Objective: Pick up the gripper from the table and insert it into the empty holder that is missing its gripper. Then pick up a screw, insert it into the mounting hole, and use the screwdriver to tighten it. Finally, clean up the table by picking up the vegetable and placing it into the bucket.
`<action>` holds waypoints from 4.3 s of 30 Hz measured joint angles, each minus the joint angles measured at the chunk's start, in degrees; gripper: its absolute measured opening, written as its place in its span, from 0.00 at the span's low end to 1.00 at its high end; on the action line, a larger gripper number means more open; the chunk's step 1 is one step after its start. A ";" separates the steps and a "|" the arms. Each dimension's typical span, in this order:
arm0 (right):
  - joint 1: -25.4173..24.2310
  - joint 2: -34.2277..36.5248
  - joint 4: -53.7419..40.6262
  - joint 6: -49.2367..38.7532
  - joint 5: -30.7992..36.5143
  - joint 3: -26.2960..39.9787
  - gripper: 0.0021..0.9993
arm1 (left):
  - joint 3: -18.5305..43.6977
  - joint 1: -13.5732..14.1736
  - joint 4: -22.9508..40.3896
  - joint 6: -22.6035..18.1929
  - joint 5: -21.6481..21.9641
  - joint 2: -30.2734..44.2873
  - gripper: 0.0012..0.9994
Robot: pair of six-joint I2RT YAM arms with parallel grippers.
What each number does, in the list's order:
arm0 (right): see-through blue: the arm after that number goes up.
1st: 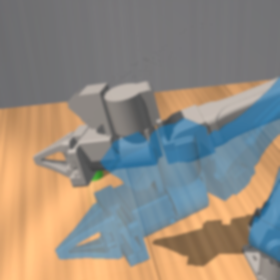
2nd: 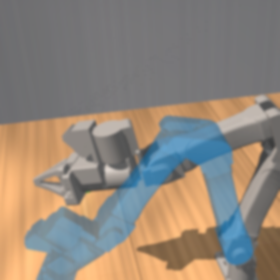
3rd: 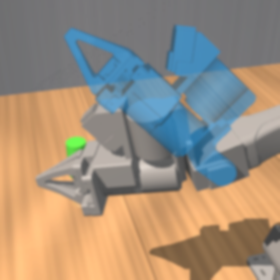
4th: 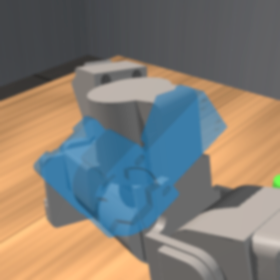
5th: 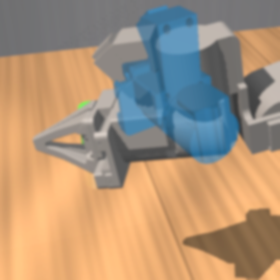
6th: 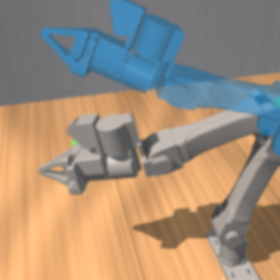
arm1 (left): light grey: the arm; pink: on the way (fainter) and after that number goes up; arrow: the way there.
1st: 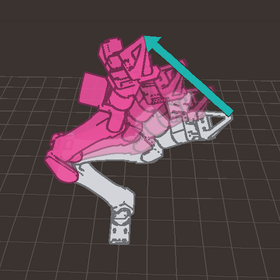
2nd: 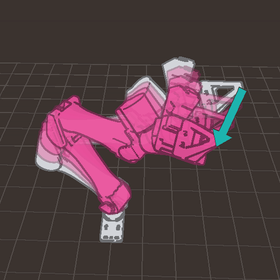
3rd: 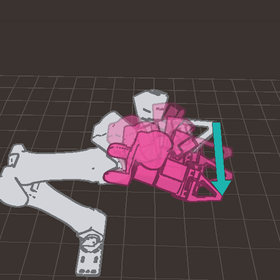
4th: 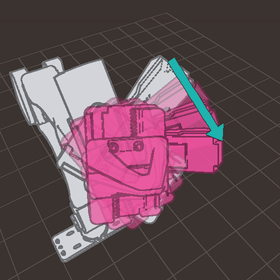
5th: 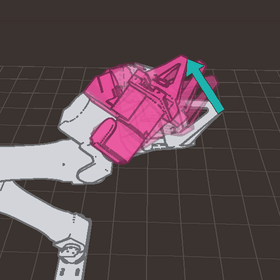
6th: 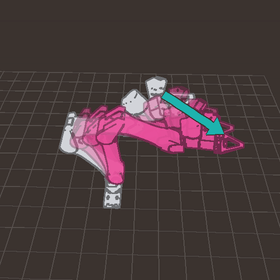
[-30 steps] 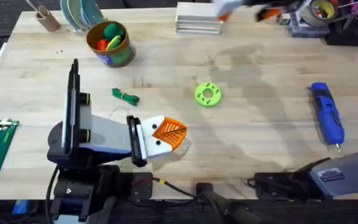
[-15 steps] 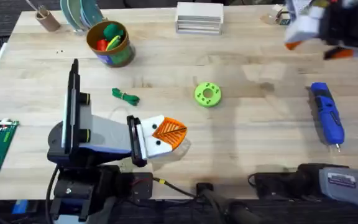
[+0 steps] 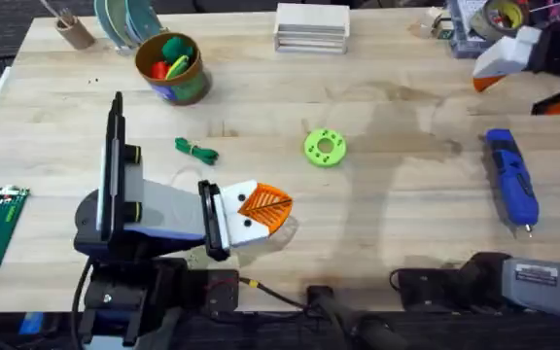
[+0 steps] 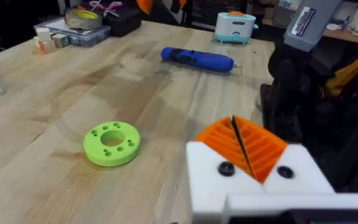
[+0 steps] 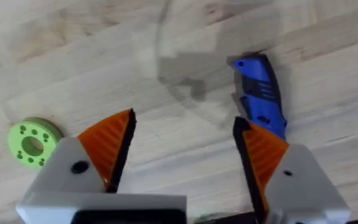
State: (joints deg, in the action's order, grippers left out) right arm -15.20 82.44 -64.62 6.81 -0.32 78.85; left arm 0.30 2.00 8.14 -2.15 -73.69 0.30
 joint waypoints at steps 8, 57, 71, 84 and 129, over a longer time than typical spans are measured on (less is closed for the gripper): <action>-1.12 0.94 -0.98 -8.09 2.24 -0.11 0.99 | 0.00 0.00 0.00 0.00 0.00 0.02 0.00; -22.12 5.72 27.21 -50.60 -7.00 -25.79 0.99 | 0.00 0.00 0.00 0.02 0.00 0.02 0.00; -22.12 7.74 27.45 -51.01 -7.04 -25.99 0.99 | 0.00 0.00 0.00 0.02 0.00 0.00 0.00; -22.12 8.32 27.80 -51.28 -7.02 -25.92 0.99 | 0.00 0.00 0.00 0.02 0.00 0.02 0.00; -22.47 8.56 29.05 -52.08 -6.36 -25.79 0.34 | 0.00 0.00 0.00 0.02 0.00 0.02 0.00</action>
State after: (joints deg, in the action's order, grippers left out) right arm -37.67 91.00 -35.57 -45.28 -6.68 53.06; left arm 0.30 2.00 8.14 -2.13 -73.69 0.32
